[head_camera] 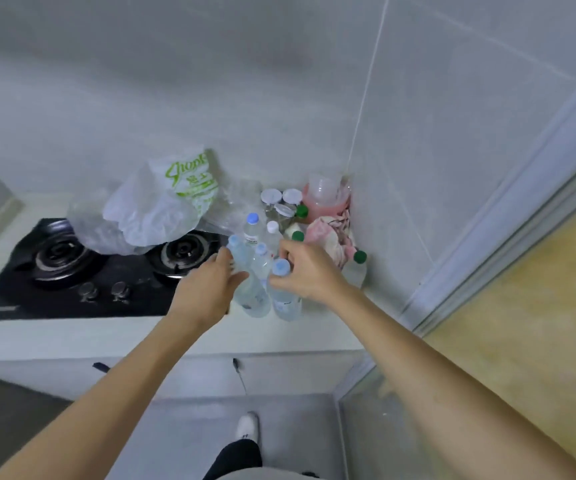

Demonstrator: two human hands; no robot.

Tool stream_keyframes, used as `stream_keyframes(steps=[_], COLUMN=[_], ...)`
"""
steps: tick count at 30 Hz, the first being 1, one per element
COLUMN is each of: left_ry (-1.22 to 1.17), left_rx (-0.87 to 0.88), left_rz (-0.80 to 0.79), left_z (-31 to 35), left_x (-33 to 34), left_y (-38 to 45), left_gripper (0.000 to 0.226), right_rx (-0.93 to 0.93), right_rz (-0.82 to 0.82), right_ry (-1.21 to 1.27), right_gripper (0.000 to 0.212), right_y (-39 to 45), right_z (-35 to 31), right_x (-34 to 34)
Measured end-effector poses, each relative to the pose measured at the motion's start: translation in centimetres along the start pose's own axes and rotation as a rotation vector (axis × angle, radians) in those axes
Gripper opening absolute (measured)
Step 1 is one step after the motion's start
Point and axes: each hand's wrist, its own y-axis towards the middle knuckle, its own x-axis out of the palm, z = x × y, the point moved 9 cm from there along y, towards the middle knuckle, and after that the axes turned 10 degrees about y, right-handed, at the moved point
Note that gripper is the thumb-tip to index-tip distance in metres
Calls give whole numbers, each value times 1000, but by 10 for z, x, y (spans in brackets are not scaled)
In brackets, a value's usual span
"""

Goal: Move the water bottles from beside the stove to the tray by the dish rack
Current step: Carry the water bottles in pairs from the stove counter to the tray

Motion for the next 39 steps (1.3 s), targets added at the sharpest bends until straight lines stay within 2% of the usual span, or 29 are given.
stream_keyframes(steps=[8,16,22,28,34,39], left_ry=[69,50,50,100,155,95], left_rx=[-361,-687,-919,-1220,-1472,-1660], left_rz=[232,360,467,575,569,614], left_z=[-167,-377,-513,-613,-708,-787], left_x=[-107,-176,-230,-272,-293,-294], left_y=[-166,-388,-577,-755,-897,-1006], left_gripper=[39,40,29,31,30,28], right_rx=[-228,-438,-540,-678,-813,-992], right_rz=[-193,-440,-655,-885,-1170,-1343], right_ry=[208,278,381,443,424,409], right_gripper=[34,32,32,33,28,28], right_y=[-10,-67,-143,-231,-324,-396], right_z=[-172,-394,-559,-704,-813,-897], right_x=[150,388,570,728,889,1012])
